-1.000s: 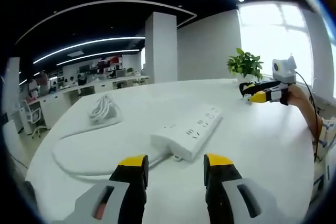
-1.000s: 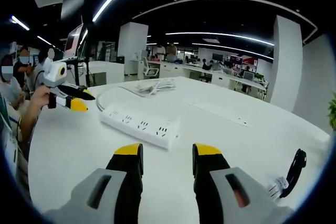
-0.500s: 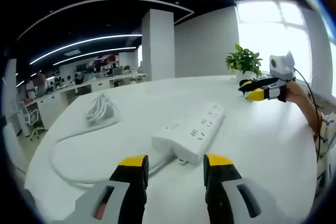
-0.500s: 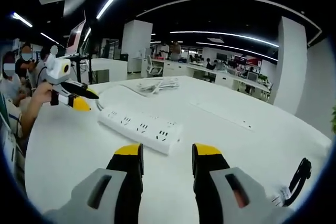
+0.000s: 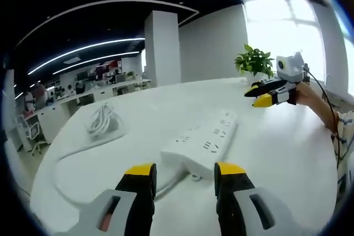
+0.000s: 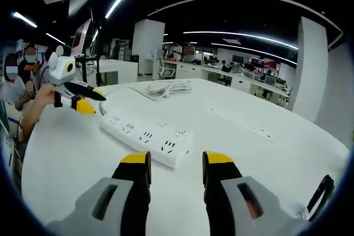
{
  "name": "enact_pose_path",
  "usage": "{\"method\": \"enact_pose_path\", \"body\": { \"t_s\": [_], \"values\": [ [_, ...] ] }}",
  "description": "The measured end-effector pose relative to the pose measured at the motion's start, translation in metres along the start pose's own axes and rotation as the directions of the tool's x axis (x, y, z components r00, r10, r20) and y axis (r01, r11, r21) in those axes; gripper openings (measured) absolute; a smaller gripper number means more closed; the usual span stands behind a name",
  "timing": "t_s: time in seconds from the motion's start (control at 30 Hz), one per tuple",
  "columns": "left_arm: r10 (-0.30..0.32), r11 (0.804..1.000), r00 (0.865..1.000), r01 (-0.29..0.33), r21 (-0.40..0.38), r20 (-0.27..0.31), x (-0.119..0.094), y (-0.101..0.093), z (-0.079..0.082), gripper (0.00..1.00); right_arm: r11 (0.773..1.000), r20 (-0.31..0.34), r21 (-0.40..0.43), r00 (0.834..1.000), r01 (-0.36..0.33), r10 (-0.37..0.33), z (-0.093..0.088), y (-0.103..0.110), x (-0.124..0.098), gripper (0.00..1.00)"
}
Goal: Straighten the power strip on the desk, plug the charger into it
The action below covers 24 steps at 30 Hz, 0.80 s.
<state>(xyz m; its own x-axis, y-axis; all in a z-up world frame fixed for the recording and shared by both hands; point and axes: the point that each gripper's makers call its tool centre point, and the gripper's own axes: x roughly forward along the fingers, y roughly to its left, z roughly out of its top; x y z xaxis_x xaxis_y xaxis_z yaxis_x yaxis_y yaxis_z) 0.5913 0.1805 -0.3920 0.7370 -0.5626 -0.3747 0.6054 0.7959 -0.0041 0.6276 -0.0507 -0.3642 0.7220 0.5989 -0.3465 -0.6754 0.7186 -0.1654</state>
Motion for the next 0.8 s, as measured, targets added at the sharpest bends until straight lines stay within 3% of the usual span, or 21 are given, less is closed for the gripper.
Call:
{"method": "enact_pose_path", "body": {
  "t_s": [0.13,0.37,0.5,0.8],
  "values": [
    [-0.008,1.000,1.000,0.008,-0.010,-0.005,0.003,0.000,-0.003,0.42,1.000,0.004,-0.008,1.000,-0.018,0.018,-0.003,0.000,0.006,0.37],
    [0.017,1.000,0.999,-0.018,-0.019,-0.036,0.011,0.009,-0.011,0.41,0.994,-0.014,0.073,0.997,-0.079,0.081,-0.024,0.003,0.023,0.36],
    [0.011,1.000,0.998,-0.012,-0.027,-0.060,0.011,0.008,-0.019,0.41,0.991,0.020,0.109,0.997,-0.072,0.070,-0.024,0.000,0.025,0.36],
    [-0.004,0.999,0.999,0.003,-0.037,-0.051,0.014,0.007,-0.015,0.41,0.993,0.023,0.110,0.999,-0.038,0.036,-0.027,-0.008,0.024,0.36]
  ]
}}
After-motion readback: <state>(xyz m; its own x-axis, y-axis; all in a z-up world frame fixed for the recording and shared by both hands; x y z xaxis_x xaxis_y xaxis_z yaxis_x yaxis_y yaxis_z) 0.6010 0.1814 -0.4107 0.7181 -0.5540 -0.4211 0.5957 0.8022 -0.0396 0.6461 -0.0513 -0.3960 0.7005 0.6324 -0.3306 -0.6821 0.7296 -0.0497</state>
